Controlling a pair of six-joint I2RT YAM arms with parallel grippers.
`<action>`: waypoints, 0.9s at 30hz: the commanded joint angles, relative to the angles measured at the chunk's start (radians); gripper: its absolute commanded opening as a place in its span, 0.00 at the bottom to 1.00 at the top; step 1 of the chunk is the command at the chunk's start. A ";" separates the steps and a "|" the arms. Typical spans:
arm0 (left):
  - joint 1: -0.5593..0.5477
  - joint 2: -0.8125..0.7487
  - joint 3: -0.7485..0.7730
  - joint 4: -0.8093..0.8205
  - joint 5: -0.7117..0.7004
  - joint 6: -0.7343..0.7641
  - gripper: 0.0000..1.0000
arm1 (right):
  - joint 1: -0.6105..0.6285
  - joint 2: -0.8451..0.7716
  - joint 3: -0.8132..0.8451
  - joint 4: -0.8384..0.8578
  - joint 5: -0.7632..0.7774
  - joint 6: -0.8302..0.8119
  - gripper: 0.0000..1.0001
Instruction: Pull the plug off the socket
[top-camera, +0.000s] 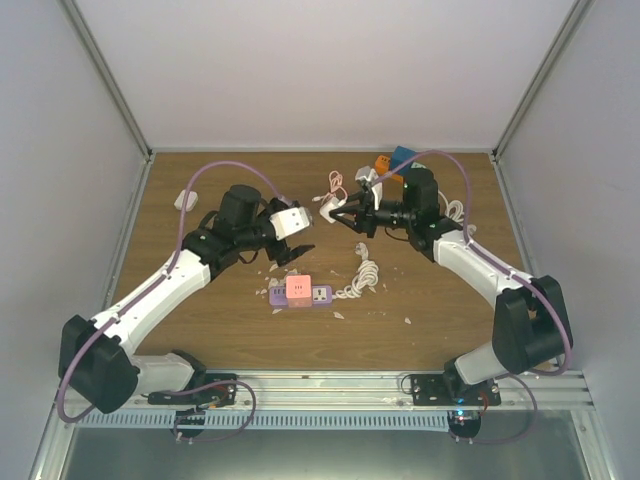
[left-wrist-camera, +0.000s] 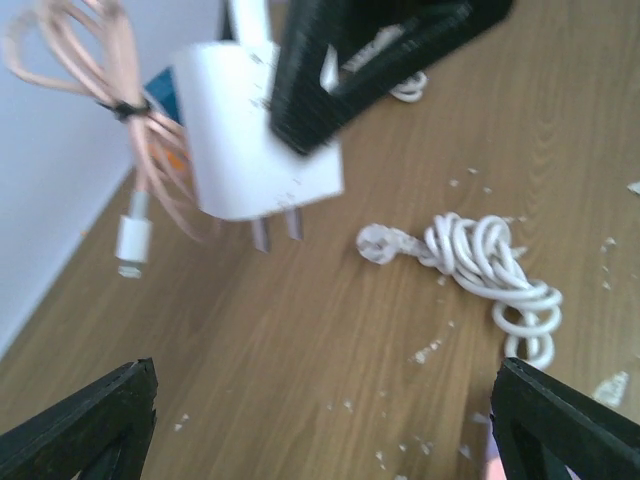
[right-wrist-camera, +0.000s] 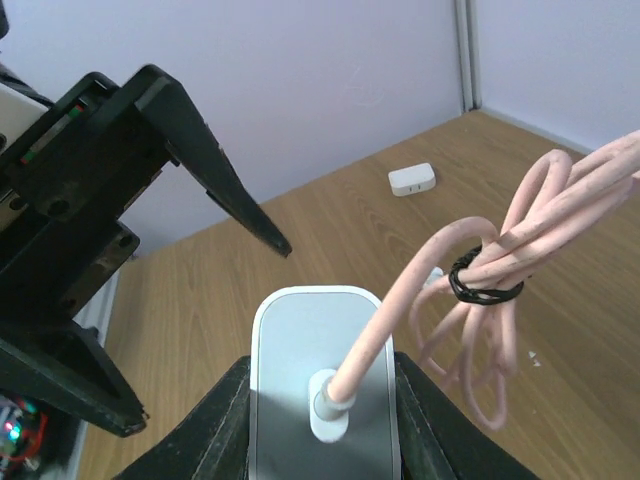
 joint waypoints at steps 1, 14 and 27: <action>-0.019 0.017 0.054 0.133 -0.082 -0.039 0.91 | -0.008 0.004 -0.058 0.174 0.016 0.257 0.01; -0.120 0.096 0.097 0.229 -0.283 -0.040 0.85 | -0.002 -0.027 -0.134 0.332 0.046 0.543 0.06; -0.200 0.171 0.128 0.263 -0.387 0.001 0.72 | 0.011 -0.028 -0.187 0.404 0.060 0.669 0.05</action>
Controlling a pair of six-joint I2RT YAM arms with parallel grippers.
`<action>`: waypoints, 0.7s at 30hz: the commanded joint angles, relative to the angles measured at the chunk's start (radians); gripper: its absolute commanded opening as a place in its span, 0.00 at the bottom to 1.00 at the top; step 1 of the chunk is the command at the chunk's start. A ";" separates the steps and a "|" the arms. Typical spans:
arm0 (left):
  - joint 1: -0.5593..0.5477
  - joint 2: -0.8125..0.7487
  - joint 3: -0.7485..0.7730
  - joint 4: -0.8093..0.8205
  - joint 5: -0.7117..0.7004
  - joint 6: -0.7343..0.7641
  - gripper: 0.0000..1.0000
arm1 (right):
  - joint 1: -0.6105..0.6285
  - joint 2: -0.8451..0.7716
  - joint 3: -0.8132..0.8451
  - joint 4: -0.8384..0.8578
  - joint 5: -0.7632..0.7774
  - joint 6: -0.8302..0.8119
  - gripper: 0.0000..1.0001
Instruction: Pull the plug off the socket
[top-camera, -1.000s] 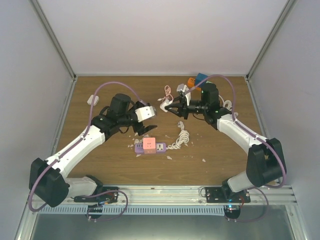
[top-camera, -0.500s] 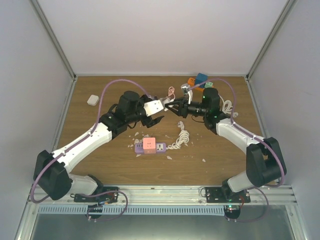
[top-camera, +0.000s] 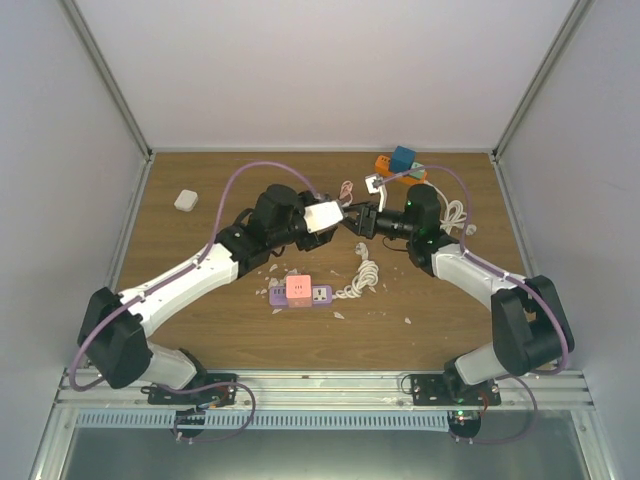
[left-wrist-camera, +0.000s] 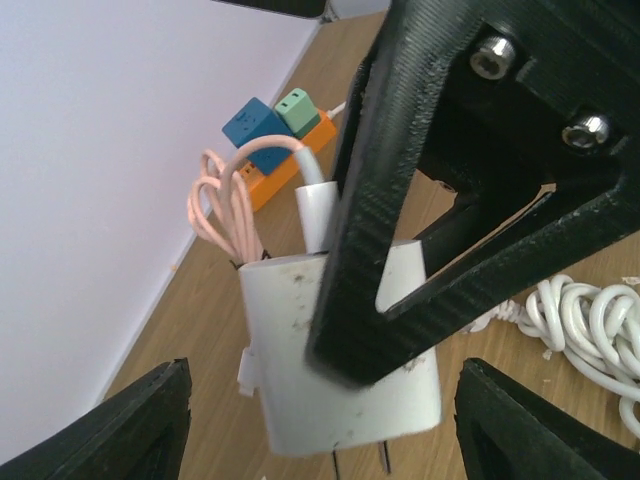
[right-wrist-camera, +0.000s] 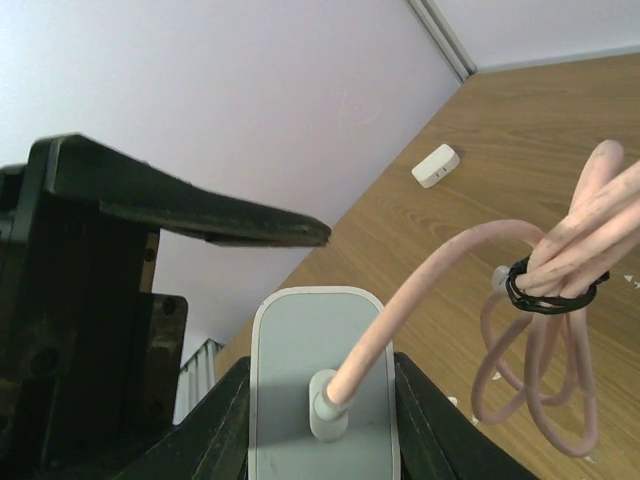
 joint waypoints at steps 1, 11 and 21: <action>-0.031 0.037 0.044 0.073 -0.061 0.020 0.69 | 0.006 -0.014 -0.008 0.066 0.009 0.072 0.05; -0.047 0.083 0.083 0.063 -0.071 0.006 0.44 | 0.012 -0.025 -0.038 0.112 0.011 0.108 0.05; 0.015 0.063 0.068 0.035 -0.013 -0.021 0.23 | -0.007 -0.021 0.007 0.050 -0.009 0.005 0.62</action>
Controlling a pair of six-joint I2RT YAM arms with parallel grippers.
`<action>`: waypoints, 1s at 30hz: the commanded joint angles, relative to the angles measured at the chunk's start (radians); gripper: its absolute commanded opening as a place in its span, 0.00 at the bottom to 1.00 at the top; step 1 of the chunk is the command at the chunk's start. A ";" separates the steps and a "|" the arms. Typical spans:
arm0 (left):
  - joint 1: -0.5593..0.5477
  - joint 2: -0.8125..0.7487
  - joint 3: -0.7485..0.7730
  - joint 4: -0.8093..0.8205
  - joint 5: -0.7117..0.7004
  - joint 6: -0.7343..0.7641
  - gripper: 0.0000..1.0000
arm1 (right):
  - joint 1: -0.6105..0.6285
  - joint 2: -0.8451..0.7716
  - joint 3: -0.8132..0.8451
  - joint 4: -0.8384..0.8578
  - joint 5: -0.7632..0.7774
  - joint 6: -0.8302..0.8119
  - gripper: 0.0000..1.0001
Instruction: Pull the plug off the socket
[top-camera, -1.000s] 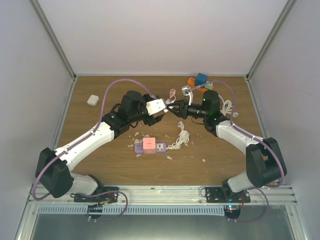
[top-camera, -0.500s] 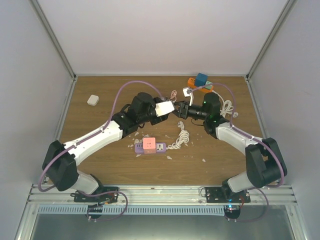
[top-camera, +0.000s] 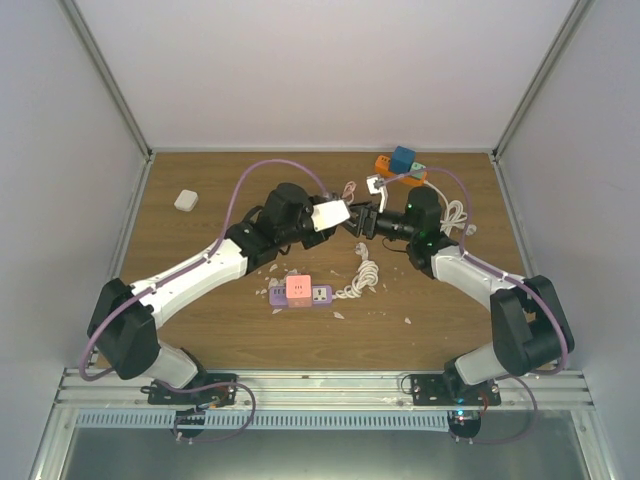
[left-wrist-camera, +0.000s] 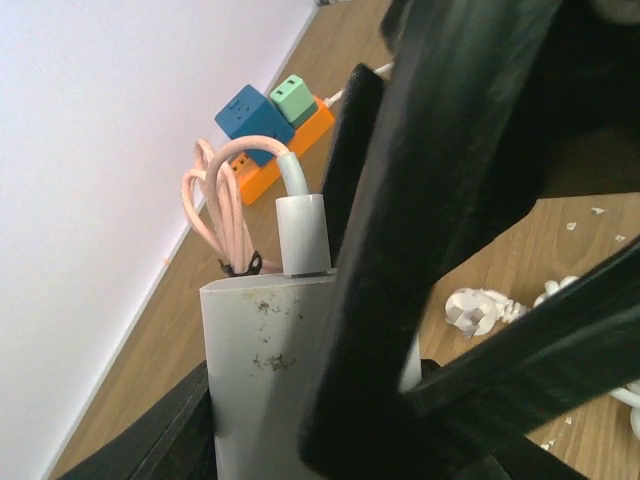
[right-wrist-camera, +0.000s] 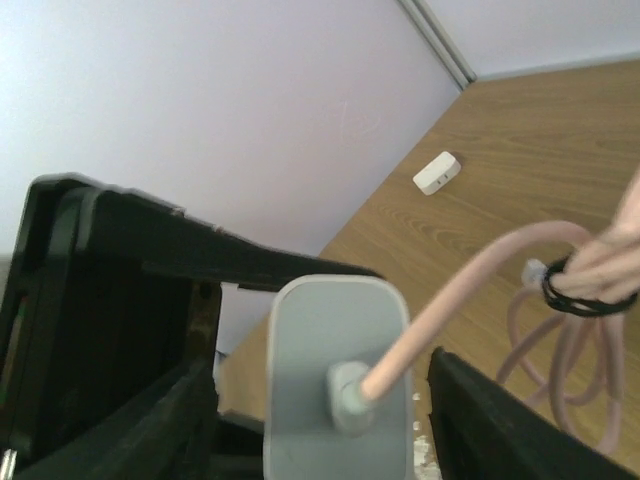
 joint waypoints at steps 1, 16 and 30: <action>0.065 -0.015 0.018 0.030 0.064 -0.038 0.22 | -0.011 -0.024 0.037 -0.027 -0.032 -0.088 0.72; 0.424 0.052 0.108 -0.058 0.225 -0.083 0.22 | -0.014 -0.086 0.068 -0.363 -0.105 -0.704 1.00; 0.719 0.305 0.237 -0.047 0.206 -0.054 0.22 | -0.014 -0.111 0.016 -0.408 -0.091 -0.897 1.00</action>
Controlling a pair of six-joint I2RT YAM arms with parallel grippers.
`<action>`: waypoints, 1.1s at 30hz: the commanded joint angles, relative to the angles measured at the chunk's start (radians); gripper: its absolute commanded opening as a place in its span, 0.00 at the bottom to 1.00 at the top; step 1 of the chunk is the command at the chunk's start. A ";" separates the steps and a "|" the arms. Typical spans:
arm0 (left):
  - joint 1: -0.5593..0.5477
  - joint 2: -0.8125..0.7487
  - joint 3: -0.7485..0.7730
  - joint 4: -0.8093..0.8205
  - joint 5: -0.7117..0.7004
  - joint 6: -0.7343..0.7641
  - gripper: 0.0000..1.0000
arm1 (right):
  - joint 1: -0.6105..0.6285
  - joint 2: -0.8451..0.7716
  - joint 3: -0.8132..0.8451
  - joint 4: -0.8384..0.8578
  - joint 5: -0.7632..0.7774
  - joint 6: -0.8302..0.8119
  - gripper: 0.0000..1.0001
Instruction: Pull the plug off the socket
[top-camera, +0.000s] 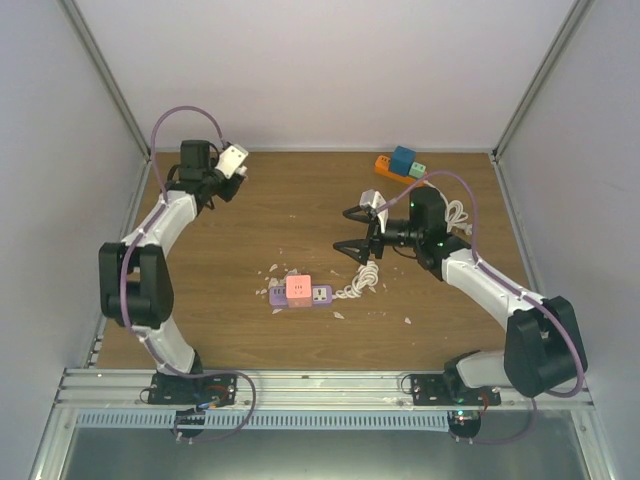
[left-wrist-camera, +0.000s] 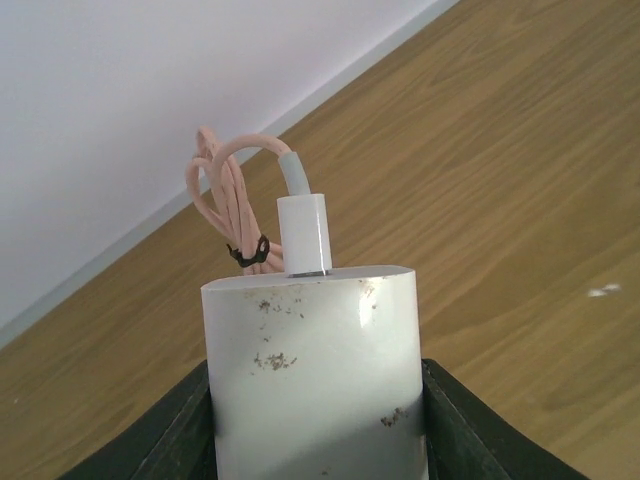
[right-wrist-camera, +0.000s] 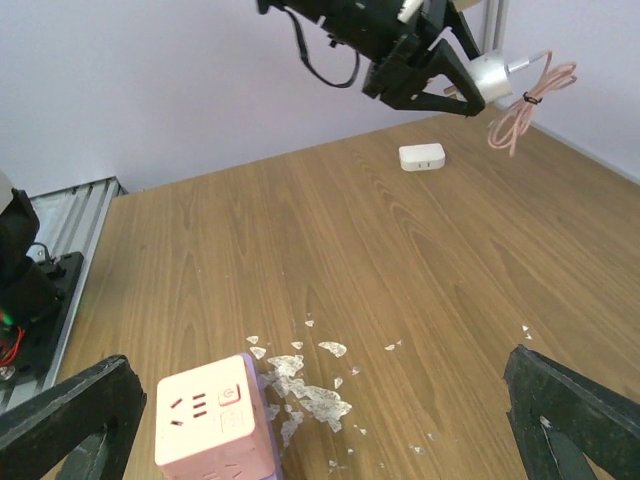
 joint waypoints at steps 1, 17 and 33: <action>0.086 0.108 0.095 0.036 0.023 -0.020 0.22 | -0.007 0.011 -0.011 -0.014 -0.018 -0.061 1.00; 0.164 0.432 0.270 0.010 -0.089 0.059 0.25 | -0.007 0.065 0.002 -0.026 -0.045 -0.079 1.00; 0.168 0.472 0.213 -0.091 0.019 0.094 0.29 | -0.007 0.089 0.012 -0.045 -0.073 -0.092 1.00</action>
